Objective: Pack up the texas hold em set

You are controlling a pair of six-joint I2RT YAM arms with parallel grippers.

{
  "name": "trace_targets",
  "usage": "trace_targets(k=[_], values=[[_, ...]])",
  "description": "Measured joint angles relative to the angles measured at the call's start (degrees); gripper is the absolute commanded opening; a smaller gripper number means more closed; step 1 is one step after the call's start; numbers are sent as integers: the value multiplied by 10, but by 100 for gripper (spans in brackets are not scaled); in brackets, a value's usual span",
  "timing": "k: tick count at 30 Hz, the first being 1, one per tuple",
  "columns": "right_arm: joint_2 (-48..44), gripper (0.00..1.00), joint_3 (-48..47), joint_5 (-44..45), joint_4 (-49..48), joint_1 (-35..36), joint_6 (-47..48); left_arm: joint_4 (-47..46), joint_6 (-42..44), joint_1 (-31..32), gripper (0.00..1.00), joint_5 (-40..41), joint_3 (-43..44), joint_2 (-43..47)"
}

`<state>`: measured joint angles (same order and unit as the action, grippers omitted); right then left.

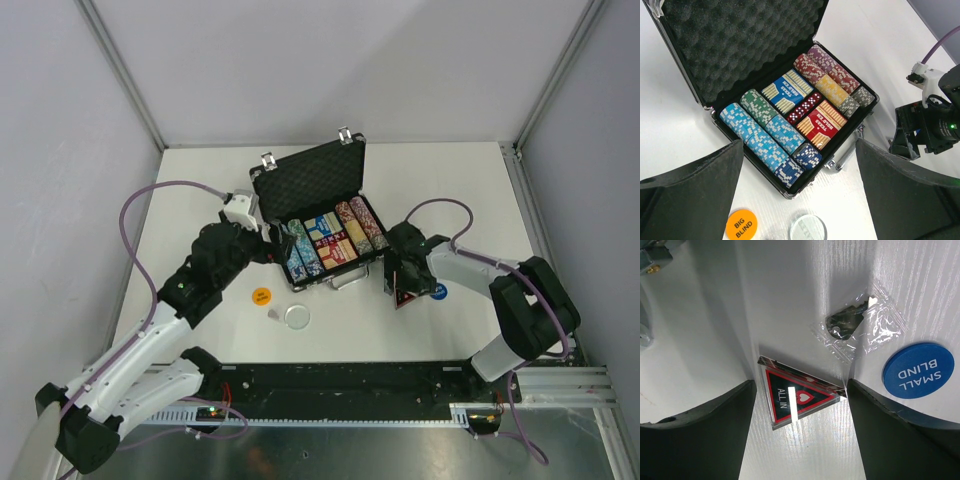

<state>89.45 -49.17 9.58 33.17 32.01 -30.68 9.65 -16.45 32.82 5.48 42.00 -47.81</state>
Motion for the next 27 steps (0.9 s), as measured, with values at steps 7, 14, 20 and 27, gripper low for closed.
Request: trace_targets(k=[7, 14, 20, 27], values=[[5, 82, -5, -2, 2, 6, 2, 0, 0, 0, 98, 2, 0, 1], [5, 86, -5, 5, 0, 18, -9, 0, 0, 0, 98, 2, -1, 7], [4, 85, -3, 8, -1, 19, -18, 0, 0, 0, 98, 2, -1, 7], [-10, 85, 11, 13, -14, 14, -31, 0, 0, 0, 98, 2, -1, 7]])
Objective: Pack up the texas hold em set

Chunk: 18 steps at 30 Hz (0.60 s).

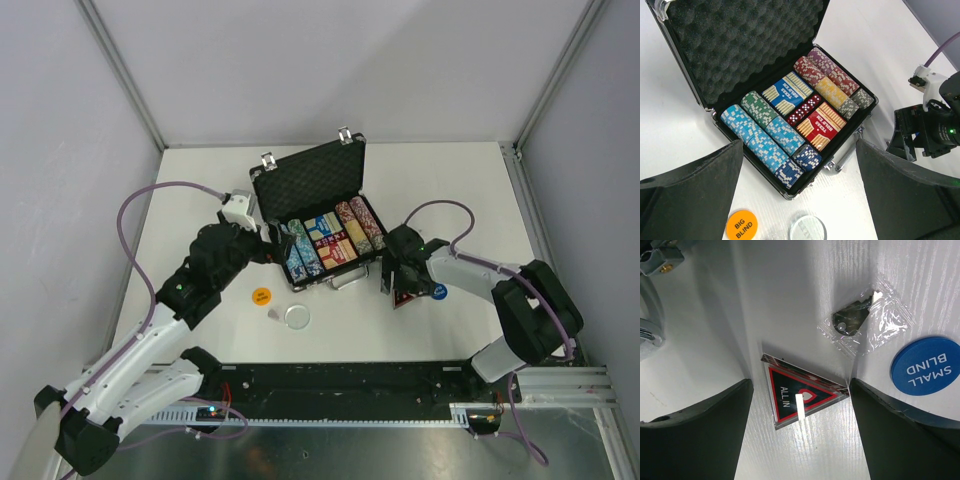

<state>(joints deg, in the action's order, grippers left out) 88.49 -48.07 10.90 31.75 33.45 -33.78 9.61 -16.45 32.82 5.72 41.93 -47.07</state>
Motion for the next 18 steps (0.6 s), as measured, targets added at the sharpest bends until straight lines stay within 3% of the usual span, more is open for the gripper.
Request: trace_targets(k=[18], values=[[-17, 82, 18, 12, -6, 16, -12, 0, 0, 0, 99, -1, 0, 0]])
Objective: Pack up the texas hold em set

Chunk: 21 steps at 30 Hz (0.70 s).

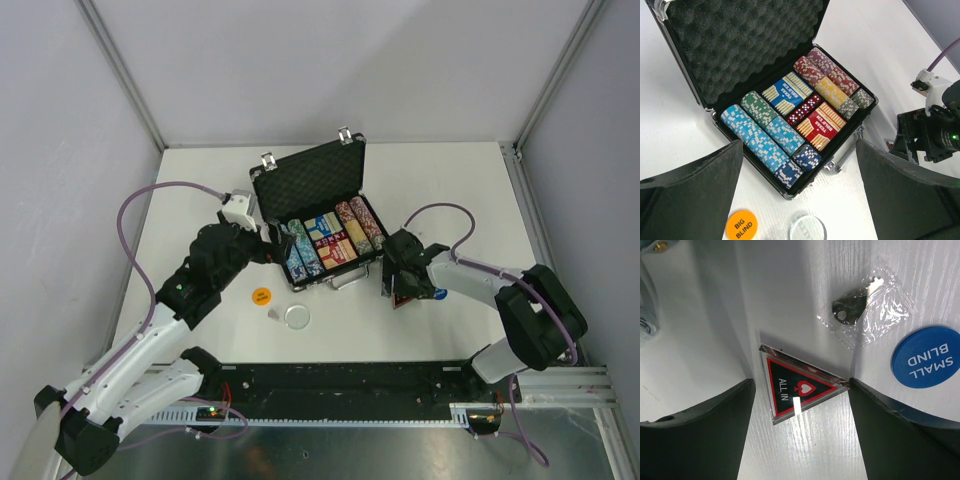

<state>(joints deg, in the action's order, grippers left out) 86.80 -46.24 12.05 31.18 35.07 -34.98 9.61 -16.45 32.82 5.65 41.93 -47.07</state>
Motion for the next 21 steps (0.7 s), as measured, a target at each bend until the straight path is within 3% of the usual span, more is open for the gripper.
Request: trace_targets(k=[21], values=[[-4, 79, 6, -6, 0, -8, -9, 0, 0, 0, 99, 0, 0, 0]])
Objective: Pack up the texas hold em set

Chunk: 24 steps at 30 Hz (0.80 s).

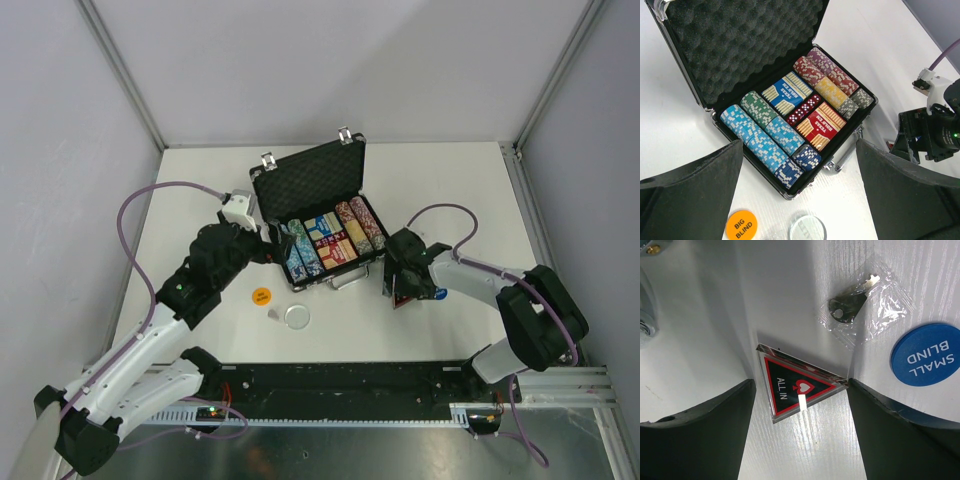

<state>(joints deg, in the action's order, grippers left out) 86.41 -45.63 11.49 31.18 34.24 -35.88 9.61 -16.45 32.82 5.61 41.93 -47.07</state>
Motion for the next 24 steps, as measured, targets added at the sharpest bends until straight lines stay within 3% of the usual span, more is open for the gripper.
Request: trace_targets(k=[11, 24], values=[[3, 53, 0, 2, 4, 3, 14, 0, 0, 0, 99, -2, 0, 2], [19, 52, -54, 13, 27, 82, 32, 0, 0, 0, 99, 3, -6, 30]])
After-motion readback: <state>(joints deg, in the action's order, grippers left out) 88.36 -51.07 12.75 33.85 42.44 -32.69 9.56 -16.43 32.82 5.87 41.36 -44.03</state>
